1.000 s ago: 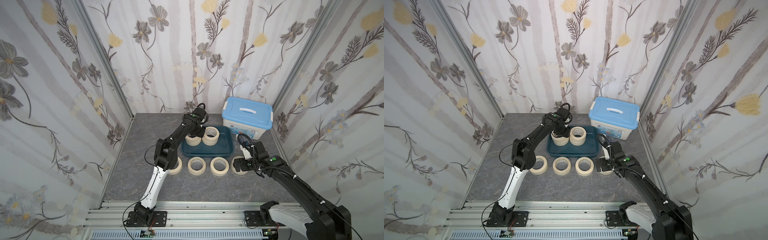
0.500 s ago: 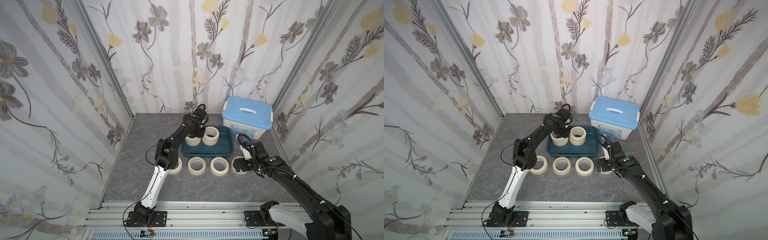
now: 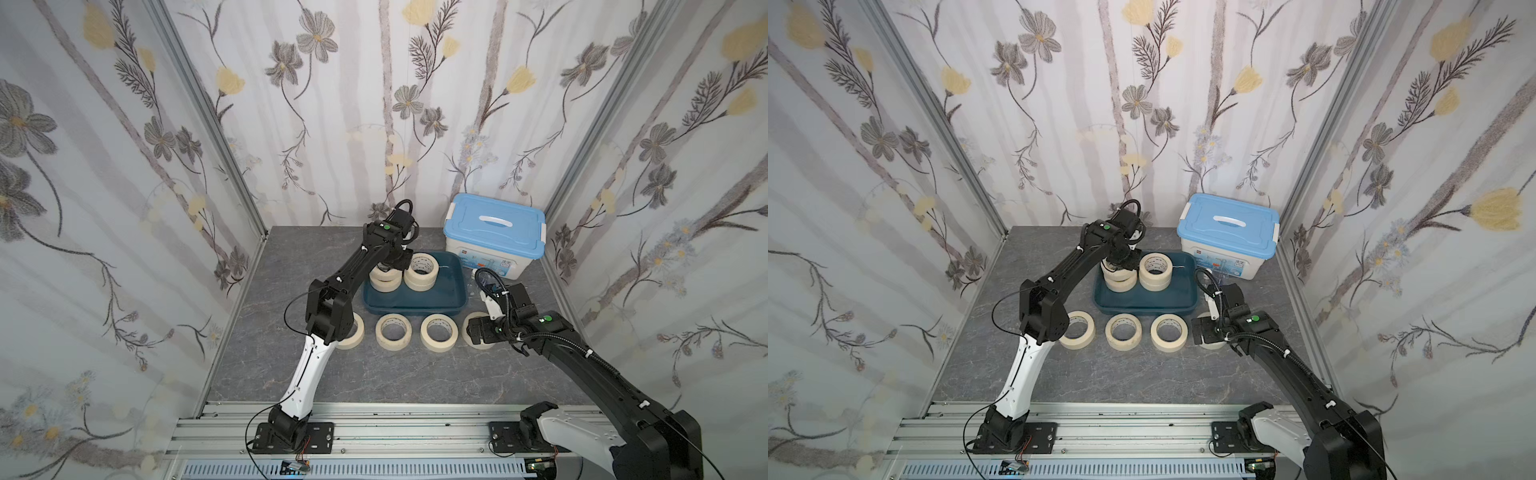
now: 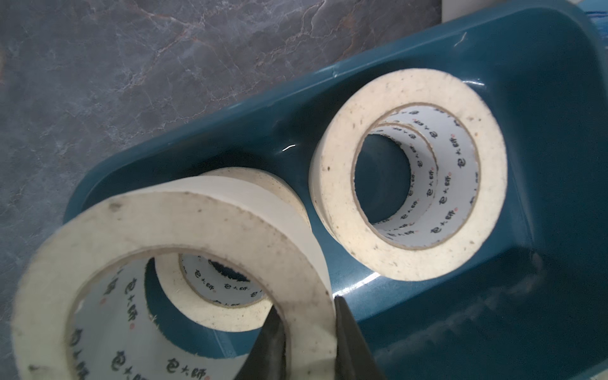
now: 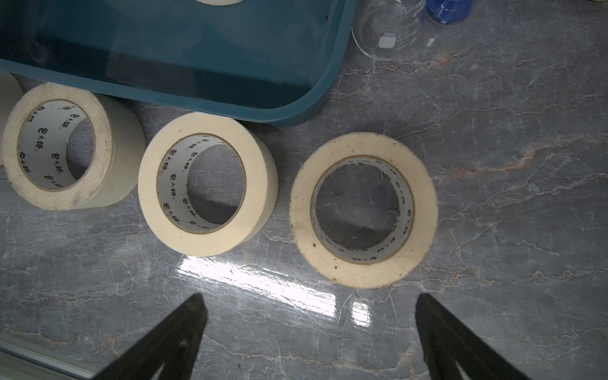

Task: Take out the art tape in the storage box
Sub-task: Pick up the art tape from the storage box.

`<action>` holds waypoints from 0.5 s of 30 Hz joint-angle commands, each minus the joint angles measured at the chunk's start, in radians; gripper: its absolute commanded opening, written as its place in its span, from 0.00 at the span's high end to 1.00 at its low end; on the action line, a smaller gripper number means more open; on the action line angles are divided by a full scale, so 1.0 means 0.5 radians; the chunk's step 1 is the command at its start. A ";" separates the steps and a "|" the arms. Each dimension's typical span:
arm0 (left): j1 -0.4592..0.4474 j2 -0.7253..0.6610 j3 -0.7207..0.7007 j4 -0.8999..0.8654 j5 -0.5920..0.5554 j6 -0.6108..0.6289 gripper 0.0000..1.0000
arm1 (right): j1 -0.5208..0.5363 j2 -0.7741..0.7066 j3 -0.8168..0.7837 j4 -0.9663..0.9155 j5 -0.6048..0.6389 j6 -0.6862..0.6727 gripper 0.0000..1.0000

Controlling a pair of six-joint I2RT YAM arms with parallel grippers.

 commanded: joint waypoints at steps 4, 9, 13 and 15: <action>-0.045 -0.180 -0.146 0.004 -0.113 0.009 0.85 | -0.010 -0.002 0.010 -0.015 0.011 0.015 0.00; -0.086 -0.475 -0.547 0.214 -0.150 -0.038 0.85 | -0.022 -0.014 0.013 -0.013 0.015 0.010 0.00; -0.094 -0.714 -0.856 0.343 -0.132 -0.103 0.85 | -0.031 -0.002 0.031 -0.014 0.015 0.003 0.00; -0.103 -0.835 -1.015 0.390 -0.137 -0.137 0.85 | -0.034 0.010 0.044 -0.015 0.015 0.000 0.00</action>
